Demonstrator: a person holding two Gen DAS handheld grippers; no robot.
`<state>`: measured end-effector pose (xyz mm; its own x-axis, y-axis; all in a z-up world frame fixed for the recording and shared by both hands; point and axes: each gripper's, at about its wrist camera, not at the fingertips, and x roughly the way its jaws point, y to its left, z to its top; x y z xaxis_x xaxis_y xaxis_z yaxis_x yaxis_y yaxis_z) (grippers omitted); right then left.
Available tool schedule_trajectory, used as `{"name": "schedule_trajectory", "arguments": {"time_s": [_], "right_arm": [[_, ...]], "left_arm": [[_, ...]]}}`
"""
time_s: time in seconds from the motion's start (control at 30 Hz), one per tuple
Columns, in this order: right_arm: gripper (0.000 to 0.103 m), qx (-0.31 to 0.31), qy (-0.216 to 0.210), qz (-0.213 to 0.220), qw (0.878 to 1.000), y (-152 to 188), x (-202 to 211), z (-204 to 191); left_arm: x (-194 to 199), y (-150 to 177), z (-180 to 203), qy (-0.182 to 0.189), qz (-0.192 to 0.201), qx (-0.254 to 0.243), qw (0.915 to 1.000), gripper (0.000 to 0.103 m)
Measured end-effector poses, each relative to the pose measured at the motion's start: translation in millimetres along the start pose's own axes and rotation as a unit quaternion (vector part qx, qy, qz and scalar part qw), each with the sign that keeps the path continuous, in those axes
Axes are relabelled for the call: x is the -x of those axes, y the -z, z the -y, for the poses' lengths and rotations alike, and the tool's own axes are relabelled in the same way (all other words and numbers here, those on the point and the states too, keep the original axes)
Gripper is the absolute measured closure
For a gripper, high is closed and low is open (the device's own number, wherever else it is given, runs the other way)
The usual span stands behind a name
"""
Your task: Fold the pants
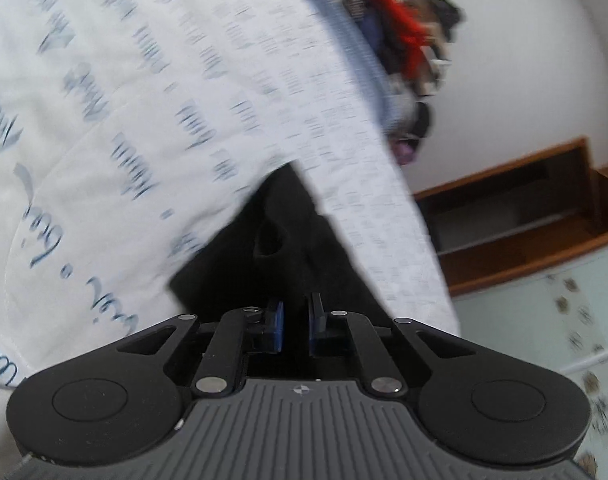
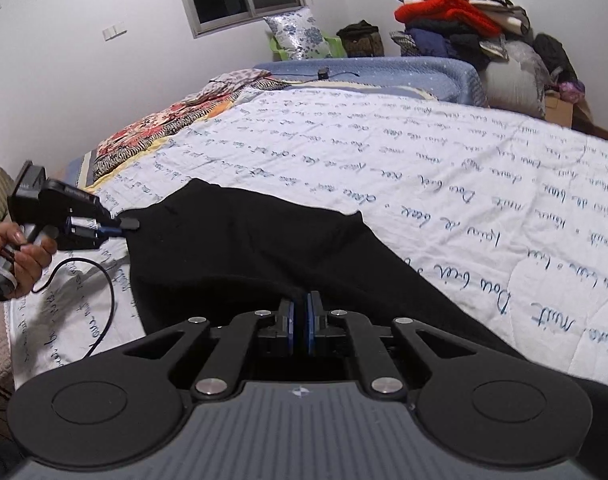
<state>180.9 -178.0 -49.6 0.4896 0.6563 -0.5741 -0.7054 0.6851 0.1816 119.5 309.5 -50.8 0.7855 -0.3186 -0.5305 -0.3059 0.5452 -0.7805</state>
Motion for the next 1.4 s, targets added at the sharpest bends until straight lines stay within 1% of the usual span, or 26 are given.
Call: {"name": "schedule_trajectory", "arguments": {"time_s": [0.03,0.1,0.2,0.27,0.37,0.4,0.43,0.47,0.57,0.63,0.67,0.7,0.73,0.77,0.83,0.87,0.93,1.0,1.03,1.07,1.13,1.17,1.23,1.27,1.33,1.4], "right_arm": [[0.097,0.013,-0.004,-0.003,1.0,1,7,-7],[0.097,0.031,-0.005,-0.023,0.999,14,14,-18],[0.097,0.034,0.002,-0.078,0.996,51,-9,-27],[0.097,0.028,0.016,-0.094,0.995,63,-23,-28],[0.097,0.036,0.03,-0.081,0.996,63,-22,-41],[0.097,0.036,0.028,-0.078,0.996,64,-22,-42],[0.097,0.028,0.025,-0.079,0.996,66,-24,-41],[0.097,0.016,0.026,-0.079,0.996,70,-28,-37],[0.095,-0.043,0.022,-0.057,0.997,77,-28,-25],[0.084,-0.091,0.016,-0.035,0.995,81,-16,-20],[0.071,-0.118,0.012,-0.018,0.993,84,-5,-17],[0.051,-0.146,0.008,0.002,0.989,89,7,-13],[0.039,-0.178,0.001,0.023,0.984,96,23,-7],[0.021,-0.213,-0.003,0.049,0.976,104,40,1],[0.021,-0.29,-0.007,0.109,0.951,125,78,21],[0.021,-0.333,-0.003,0.139,0.932,137,98,37],[0.021,-0.416,0.036,0.198,0.887,163,140,70],[0.021,-0.489,0.097,0.238,0.834,187,175,104],[0.021,-0.522,0.134,0.244,0.807,197,189,119],[0.021,-0.543,0.161,0.239,0.789,204,200,134],[0.021,-0.562,0.204,0.207,0.774,211,211,157],[0.021,-0.561,0.228,0.194,0.772,212,213,165],[0.021,-0.565,0.251,0.176,0.766,216,212,176],[0.021,-0.575,0.243,0.181,0.76,220,210,178],[0.021,-0.587,0.214,0.2,0.755,225,208,188],[0.022,-0.586,0.205,0.229,0.75,229,207,193]], "left_arm": [[5,-2,2,0.001,0.004,-0.009,1.0,0.093],[0,-4,-6,-0.019,-0.005,-0.018,0.9997,0.093],[-26,-2,-38,-0.058,-0.054,0.016,0.9967,0.092],[-24,-3,-43,-0.049,-0.052,0.033,0.9969,0.091],[-8,-10,-33,-0.047,-0.025,0.012,0.9985,0.089],[-8,-10,-33,-0.055,-0.023,0.01,0.9982,0.081],[-12,-9,-37,-0.069,-0.028,0.01,0.9971,0.079],[-15,-7,-41,-0.076,-0.031,0.011,0.9965,0.079],[-6,3,-36,-0.071,-0.012,0.004,0.9974,0.076],[4,12,-24,-0.07,-0.003,-0.019,0.9973,0.066],[9,17,-15,-0.073,0.004,-0.04,0.9966,0.066],[13,22,-5,-0.077,0.009,-0.069,0.9946,0.065],[18,28,7,-0.086,0.015,-0.104,0.9908,0.065],[23,37,20,-0.098,0.028,-0.137,0.9853,0.065],[29,57,51,-0.109,0.063,-0.216,0.9683,0.065],[29,69,65,-0.108,0.078,-0.253,0.9584,0.065],[22,96,95,-0.097,0.099,-0.325,0.9355,0.065],[8,131,123,-0.08,0.114,-0.401,0.9056,0.062],[-1,149,135,-0.068,0.117,-0.44,0.8877,0.059],[-11,167,145,-0.058,0.114,-0.475,0.8708,0.058],[-35,199,161,-0.048,0.095,-0.526,0.844,0.057],[-45,213,169,-0.042,0.084,-0.539,0.837,0.057],[-61,234,175,-0.015,0.054,-0.554,0.8309,0.057],[-66,245,179,-0.001,0.043,-0.564,0.8247,0.056],[-75,267,185,0.016,0.034,-0.594,0.8035,0.05],[-85,286,189,0.016,0.024,-0.624,0.781,0.046]]}}
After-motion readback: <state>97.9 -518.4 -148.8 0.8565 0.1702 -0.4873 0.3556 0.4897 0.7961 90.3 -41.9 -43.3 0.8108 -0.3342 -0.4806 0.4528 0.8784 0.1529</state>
